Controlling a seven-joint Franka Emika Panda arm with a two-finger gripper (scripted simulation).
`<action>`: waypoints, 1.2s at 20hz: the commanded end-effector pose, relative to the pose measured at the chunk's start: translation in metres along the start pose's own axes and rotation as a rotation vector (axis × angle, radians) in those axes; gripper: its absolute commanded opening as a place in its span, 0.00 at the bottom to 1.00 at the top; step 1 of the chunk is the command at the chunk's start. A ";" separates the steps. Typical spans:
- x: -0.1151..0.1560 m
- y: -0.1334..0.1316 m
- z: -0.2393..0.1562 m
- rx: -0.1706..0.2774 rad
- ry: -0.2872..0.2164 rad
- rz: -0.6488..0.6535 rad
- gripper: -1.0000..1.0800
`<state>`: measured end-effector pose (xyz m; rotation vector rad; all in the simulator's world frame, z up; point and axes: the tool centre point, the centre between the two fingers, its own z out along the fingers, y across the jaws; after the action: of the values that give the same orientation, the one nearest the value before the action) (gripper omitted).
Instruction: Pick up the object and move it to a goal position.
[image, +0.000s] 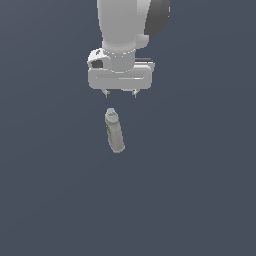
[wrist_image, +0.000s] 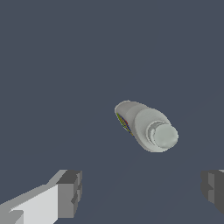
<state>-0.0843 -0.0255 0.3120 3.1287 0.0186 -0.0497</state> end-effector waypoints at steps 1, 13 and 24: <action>0.001 0.001 0.001 0.001 0.001 -0.019 0.96; 0.009 0.015 0.014 0.006 0.014 -0.214 0.96; 0.017 0.030 0.027 0.006 0.029 -0.416 0.96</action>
<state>-0.0686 -0.0541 0.2863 3.0775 0.6311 -0.0102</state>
